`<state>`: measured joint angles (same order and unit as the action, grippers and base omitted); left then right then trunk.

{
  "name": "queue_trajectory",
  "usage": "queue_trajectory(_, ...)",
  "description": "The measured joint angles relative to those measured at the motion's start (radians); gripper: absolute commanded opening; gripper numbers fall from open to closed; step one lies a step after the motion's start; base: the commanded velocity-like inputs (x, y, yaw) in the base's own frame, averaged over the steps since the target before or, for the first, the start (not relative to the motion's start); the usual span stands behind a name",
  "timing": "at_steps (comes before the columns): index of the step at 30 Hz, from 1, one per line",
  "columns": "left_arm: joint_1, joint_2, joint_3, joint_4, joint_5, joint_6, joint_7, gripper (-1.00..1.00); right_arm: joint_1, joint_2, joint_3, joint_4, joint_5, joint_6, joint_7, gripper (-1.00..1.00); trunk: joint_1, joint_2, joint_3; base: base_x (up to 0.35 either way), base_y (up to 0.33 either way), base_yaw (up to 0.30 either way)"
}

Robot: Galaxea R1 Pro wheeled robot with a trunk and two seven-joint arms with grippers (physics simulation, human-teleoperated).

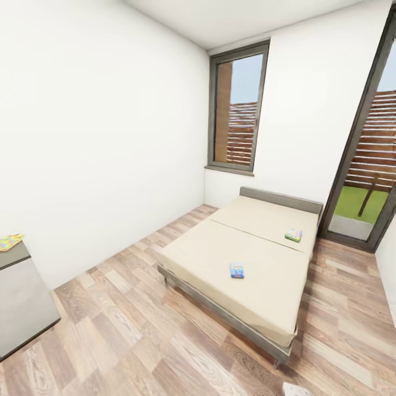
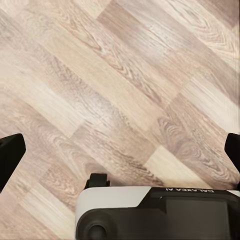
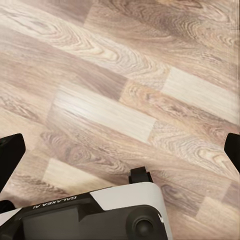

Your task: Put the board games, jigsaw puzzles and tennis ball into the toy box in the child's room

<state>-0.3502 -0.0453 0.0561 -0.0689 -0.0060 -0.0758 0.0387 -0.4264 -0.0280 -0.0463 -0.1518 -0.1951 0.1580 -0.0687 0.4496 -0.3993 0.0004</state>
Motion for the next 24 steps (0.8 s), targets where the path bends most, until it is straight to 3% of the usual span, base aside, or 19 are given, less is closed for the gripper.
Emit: queue_trajectory(24, 0.002, -0.005, -0.001, 0.002, 0.0, -0.019, -0.001, 1.0, 0.0, 0.0, 0.0, 0.0, 0.0, -0.018, -0.001, 1.0, 0.0, 0.0, 0.0, 0.0, 0.0, -0.285)
